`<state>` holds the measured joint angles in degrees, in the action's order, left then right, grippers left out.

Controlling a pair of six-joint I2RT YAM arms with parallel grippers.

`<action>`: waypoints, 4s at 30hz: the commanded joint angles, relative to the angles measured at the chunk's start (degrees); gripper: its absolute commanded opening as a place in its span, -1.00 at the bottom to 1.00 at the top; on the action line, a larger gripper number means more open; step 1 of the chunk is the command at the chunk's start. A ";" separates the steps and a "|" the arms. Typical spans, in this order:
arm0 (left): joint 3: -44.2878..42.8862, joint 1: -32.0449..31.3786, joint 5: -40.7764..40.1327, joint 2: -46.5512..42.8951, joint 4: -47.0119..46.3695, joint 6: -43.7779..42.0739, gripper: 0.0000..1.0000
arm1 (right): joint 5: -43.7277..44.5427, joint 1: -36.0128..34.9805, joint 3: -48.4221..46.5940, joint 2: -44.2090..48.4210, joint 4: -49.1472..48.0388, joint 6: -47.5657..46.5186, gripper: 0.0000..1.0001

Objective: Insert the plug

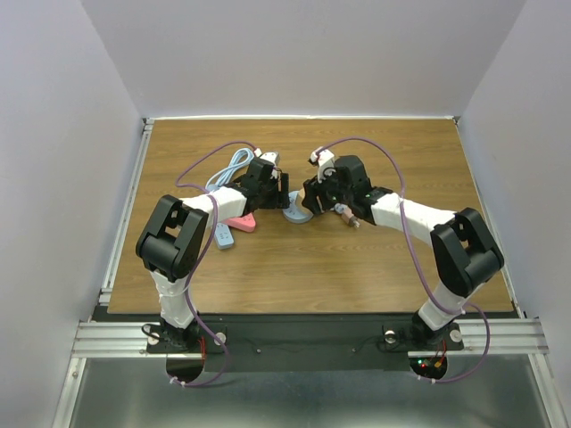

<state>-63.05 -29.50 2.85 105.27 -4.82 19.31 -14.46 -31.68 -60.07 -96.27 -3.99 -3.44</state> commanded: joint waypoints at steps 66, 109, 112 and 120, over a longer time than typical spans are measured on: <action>-1.46 0.23 0.40 0.20 4.73 -2.96 0.57 | 3.82 -1.36 0.57 1.00 5.66 -3.85 -0.99; -6.83 2.16 1.89 3.36 6.75 -4.02 0.57 | 9.18 -2.68 -0.83 0.82 12.51 -7.98 -0.99; -7.00 2.25 2.07 3.18 6.67 -4.02 0.57 | 9.36 -2.68 -1.10 0.91 13.13 -8.16 -0.99; -7.35 2.25 3.12 3.71 6.05 -4.02 0.57 | 8.83 -2.68 -3.55 -0.85 14.88 -8.42 -0.99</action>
<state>-68.36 -27.62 5.82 107.85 0.47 16.53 -7.20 -34.15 -61.80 -95.33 3.33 -10.83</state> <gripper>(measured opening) 0.785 0.649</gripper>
